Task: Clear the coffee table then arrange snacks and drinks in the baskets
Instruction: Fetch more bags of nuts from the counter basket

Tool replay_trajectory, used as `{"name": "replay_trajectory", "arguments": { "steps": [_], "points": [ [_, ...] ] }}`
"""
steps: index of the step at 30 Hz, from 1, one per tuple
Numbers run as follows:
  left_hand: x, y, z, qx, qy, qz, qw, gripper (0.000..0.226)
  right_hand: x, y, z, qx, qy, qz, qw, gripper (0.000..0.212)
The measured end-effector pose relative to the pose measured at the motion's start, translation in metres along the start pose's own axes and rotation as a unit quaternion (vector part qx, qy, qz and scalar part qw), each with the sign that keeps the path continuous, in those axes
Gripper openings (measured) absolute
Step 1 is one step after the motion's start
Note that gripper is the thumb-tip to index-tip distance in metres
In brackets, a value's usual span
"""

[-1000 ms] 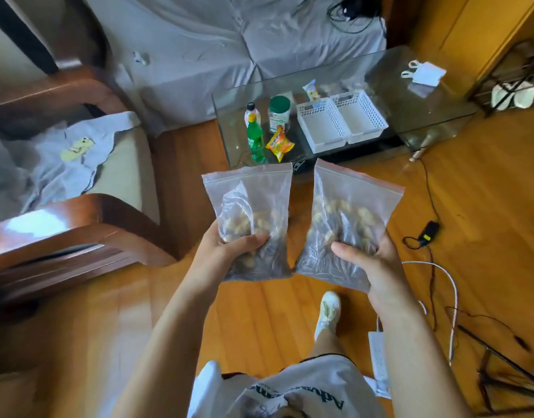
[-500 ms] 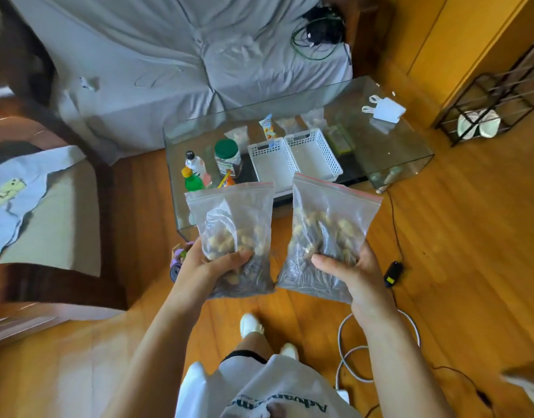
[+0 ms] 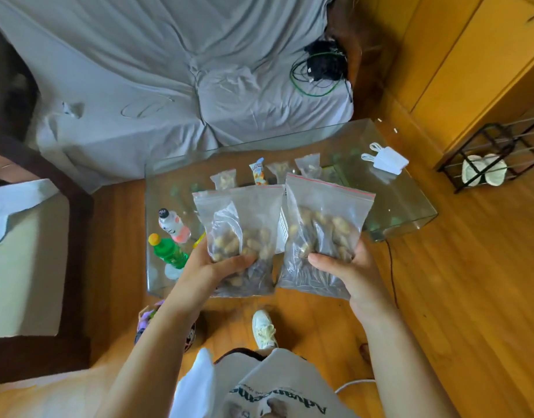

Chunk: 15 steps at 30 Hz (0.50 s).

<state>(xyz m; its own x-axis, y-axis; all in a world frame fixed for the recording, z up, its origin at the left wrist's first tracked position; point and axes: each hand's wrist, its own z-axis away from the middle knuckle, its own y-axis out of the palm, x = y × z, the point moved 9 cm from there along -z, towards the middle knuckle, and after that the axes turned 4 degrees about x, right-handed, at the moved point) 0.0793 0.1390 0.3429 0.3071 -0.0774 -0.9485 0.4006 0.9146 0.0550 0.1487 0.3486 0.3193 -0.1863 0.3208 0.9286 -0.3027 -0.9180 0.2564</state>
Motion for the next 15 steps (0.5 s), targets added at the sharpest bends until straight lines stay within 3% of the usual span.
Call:
{"name": "replay_trajectory", "arguments": {
  "steps": [4,11,15],
  "points": [
    [-0.02,0.008,-0.048,-0.003,-0.006,0.011,1.0,0.036,0.017,-0.016,-0.051,-0.006,-0.001,-0.006,1.0,0.083],
    [-0.032,0.016,-0.115,-0.038,-0.028,0.021,0.999,0.042,0.022,-0.032,-0.131,0.027,0.03,-0.029,0.999,0.066],
    [-0.032,0.023,-0.156,-0.082,-0.049,0.034,0.995,0.046,0.035,-0.046,-0.18,0.055,0.048,-0.023,0.997,0.067]
  ]
}}
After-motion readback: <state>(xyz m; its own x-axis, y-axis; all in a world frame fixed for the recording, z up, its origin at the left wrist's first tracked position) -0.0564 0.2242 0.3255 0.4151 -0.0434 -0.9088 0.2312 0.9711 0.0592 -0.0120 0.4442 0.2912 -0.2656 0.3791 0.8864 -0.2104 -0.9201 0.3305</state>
